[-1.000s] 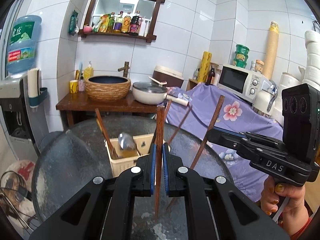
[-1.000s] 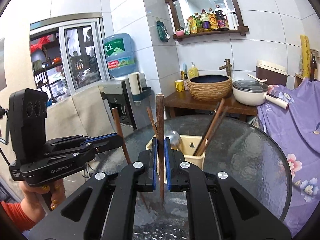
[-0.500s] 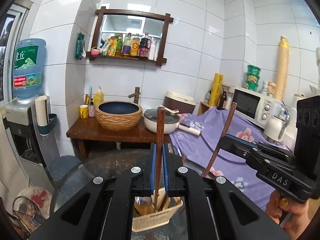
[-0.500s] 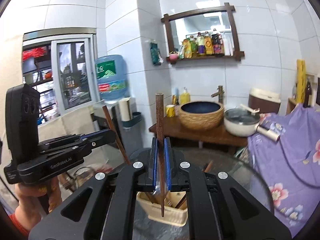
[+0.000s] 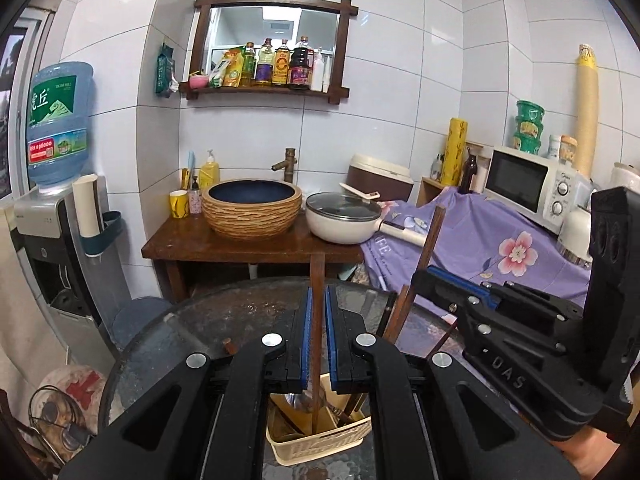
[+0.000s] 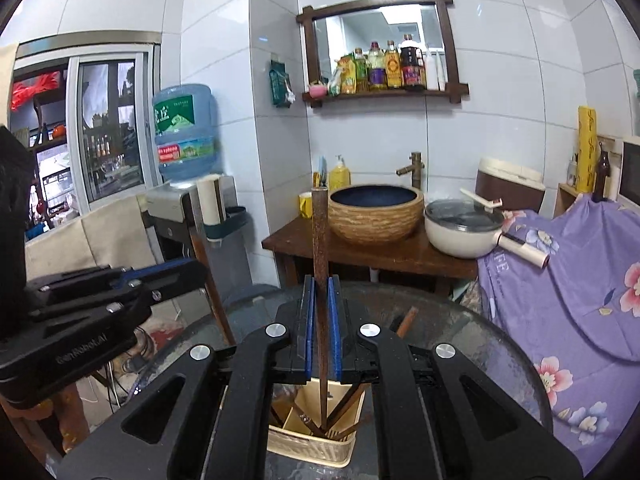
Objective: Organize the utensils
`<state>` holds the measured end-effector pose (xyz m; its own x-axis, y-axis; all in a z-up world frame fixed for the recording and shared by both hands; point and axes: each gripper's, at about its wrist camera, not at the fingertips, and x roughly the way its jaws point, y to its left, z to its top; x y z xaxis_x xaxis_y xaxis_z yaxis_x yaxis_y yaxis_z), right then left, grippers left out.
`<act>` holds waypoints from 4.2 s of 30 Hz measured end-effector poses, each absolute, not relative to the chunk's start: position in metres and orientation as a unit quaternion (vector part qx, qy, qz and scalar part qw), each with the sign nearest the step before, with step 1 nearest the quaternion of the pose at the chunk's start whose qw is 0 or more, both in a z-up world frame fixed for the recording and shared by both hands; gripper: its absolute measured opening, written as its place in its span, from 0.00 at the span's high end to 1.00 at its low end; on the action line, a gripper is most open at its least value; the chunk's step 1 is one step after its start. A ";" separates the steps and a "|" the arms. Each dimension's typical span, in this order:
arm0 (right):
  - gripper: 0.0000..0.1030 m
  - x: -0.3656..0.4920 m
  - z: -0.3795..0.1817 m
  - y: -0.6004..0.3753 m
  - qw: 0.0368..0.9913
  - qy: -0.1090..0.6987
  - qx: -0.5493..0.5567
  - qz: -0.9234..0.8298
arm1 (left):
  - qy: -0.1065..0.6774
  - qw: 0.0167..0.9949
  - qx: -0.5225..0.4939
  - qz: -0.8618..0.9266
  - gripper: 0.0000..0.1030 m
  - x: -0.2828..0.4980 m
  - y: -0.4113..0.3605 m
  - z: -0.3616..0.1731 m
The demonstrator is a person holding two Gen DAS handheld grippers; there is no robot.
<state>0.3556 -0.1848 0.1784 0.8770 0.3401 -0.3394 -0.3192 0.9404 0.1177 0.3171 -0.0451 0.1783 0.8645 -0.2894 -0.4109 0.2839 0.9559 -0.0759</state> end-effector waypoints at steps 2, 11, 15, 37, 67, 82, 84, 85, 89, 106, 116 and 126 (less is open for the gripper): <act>0.93 0.357 0.167 -0.184 0.967 0.189 0.031 0.170 | 0.221 0.964 -0.009 -0.147 0.94 0.320 -0.043 0.171; 0.93 0.364 0.128 -0.176 0.961 0.221 0.028 0.164 | 0.257 0.957 -0.011 -0.135 0.94 0.329 -0.036 0.124; 0.92 0.365 0.115 -0.172 0.959 0.231 0.019 0.162 | 0.267 0.954 -0.021 -0.138 0.94 0.326 -0.030 0.109; 0.18 0.262 0.104 -0.193 0.971 0.165 0.030 0.172 | 0.218 0.964 -0.016 -0.154 0.92 0.234 -0.025 0.084; 0.06 0.026 0.015 -0.214 0.985 0.111 0.003 0.133 | 0.078 0.993 0.006 -0.090 0.06 0.021 -0.001 0.026; 0.06 0.017 0.016 -0.226 0.987 0.109 0.021 0.118 | 0.097 0.993 -0.017 -0.073 0.06 0.010 0.004 0.016; 0.06 0.018 0.016 -0.227 0.987 0.110 0.020 0.118 | 0.098 0.992 -0.017 -0.072 0.06 0.011 0.003 0.017; 0.06 0.018 0.015 -0.226 0.987 0.111 0.020 0.118 | 0.098 0.993 -0.016 -0.070 0.06 0.011 0.003 0.018; 0.06 0.020 0.015 -0.225 0.986 0.115 0.020 0.120 | 0.103 0.993 -0.013 -0.064 0.06 0.013 0.003 0.019; 0.06 0.024 0.013 -0.227 0.985 0.121 0.026 0.118 | 0.114 0.991 -0.017 -0.061 0.06 0.016 0.001 0.021; 0.06 0.025 0.013 -0.226 0.984 0.128 0.025 0.118 | 0.117 0.991 -0.013 -0.058 0.06 0.016 0.000 0.018; 0.06 0.027 0.014 -0.227 0.984 0.128 0.025 0.118 | 0.121 0.991 -0.015 -0.059 0.06 0.018 0.001 0.020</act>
